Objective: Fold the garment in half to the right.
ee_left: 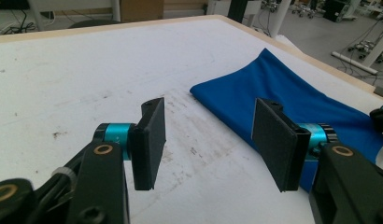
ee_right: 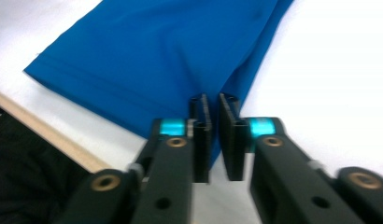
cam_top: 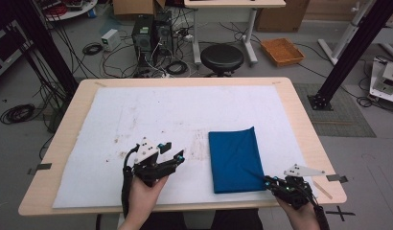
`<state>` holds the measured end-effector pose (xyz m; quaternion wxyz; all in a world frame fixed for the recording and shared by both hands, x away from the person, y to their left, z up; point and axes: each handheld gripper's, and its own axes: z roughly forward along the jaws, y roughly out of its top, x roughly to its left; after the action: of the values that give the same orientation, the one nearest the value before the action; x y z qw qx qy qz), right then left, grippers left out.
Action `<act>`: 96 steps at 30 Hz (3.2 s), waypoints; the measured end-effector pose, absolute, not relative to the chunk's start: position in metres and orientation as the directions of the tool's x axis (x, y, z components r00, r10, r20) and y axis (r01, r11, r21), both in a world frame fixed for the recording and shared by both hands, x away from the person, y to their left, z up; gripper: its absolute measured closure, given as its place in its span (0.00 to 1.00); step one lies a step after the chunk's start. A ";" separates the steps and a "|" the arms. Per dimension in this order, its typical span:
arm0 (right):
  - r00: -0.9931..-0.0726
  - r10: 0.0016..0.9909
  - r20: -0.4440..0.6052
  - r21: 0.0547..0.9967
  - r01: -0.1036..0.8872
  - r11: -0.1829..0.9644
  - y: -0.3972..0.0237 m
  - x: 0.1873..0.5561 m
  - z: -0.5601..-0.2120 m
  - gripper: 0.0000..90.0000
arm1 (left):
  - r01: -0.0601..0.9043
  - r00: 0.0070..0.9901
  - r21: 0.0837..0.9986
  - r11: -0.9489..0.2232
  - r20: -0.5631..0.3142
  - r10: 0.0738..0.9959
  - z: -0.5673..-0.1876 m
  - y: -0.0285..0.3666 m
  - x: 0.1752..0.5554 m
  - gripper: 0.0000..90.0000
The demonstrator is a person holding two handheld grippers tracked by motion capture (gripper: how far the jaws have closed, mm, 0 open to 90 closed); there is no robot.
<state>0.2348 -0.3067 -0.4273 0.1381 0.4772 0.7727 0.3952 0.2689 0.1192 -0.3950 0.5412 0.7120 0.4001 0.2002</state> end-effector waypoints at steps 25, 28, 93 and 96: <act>-0.375 0.926 0.052 0.758 0.618 0.208 -0.281 0.387 -0.425 1.00 | 0.348 0.550 0.933 -0.092 -0.124 0.826 -0.400 0.160 0.280 0.41; -0.359 0.932 0.054 0.759 0.621 0.195 -0.285 0.386 -0.428 1.00 | 0.348 0.544 0.933 -0.091 -0.122 0.831 -0.400 0.162 0.282 0.41; -0.513 0.848 0.130 0.885 0.446 0.134 -0.314 0.343 -0.383 0.33 | 0.296 0.594 0.939 -0.178 -0.035 0.804 -0.396 0.192 0.318 0.30; -0.515 0.848 0.127 0.886 0.444 0.137 -0.314 0.343 -0.383 0.33 | 0.299 0.594 0.938 -0.177 -0.038 0.803 -0.396 0.192 0.318 0.30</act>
<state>0.3433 -0.3140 -0.3832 0.2093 0.4457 0.7244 0.4824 0.3184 0.1918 -0.3957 0.5177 0.7274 0.3789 0.2435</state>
